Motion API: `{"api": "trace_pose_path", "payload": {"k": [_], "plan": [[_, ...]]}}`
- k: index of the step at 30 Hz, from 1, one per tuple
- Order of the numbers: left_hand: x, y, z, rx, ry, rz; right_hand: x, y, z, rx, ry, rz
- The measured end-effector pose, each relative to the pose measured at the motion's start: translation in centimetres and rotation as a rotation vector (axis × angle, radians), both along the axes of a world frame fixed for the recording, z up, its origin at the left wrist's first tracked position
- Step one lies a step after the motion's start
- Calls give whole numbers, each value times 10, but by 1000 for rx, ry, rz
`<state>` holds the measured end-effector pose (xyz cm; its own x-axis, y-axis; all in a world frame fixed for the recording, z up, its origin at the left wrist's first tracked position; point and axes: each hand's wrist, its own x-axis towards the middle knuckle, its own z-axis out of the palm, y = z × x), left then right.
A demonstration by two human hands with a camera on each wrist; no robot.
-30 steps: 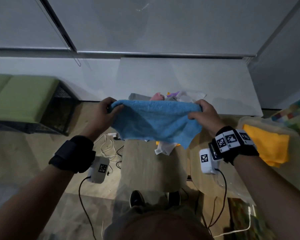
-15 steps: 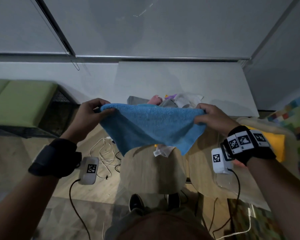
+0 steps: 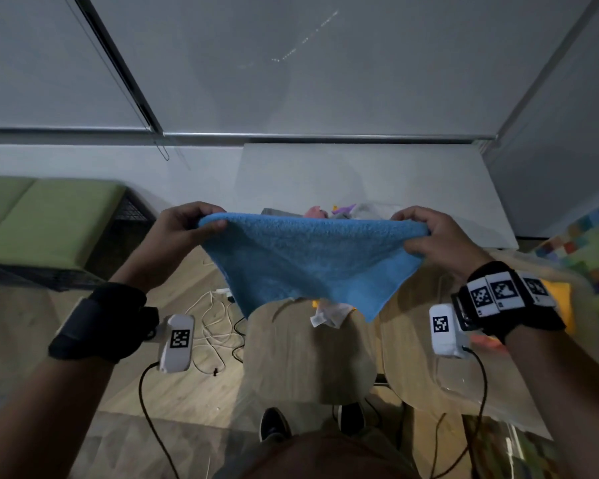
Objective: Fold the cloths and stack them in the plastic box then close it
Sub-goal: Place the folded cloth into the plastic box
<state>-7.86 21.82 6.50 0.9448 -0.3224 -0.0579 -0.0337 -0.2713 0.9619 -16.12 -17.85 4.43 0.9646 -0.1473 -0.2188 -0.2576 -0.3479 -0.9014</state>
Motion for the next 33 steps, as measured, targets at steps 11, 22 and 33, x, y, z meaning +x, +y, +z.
{"api": "trace_pose_path", "payload": {"k": [11, 22, 33], "plan": [[0, -28, -7, 175, -202, 295, 7, 31, -3, -114, 68, -316], [-45, -128, -18, 203, -243, 73, 0, 132, 9, 212, -20, -156], [-59, -117, -1, 176, -195, -122, -12, 124, 15, 401, -62, -85]]}}
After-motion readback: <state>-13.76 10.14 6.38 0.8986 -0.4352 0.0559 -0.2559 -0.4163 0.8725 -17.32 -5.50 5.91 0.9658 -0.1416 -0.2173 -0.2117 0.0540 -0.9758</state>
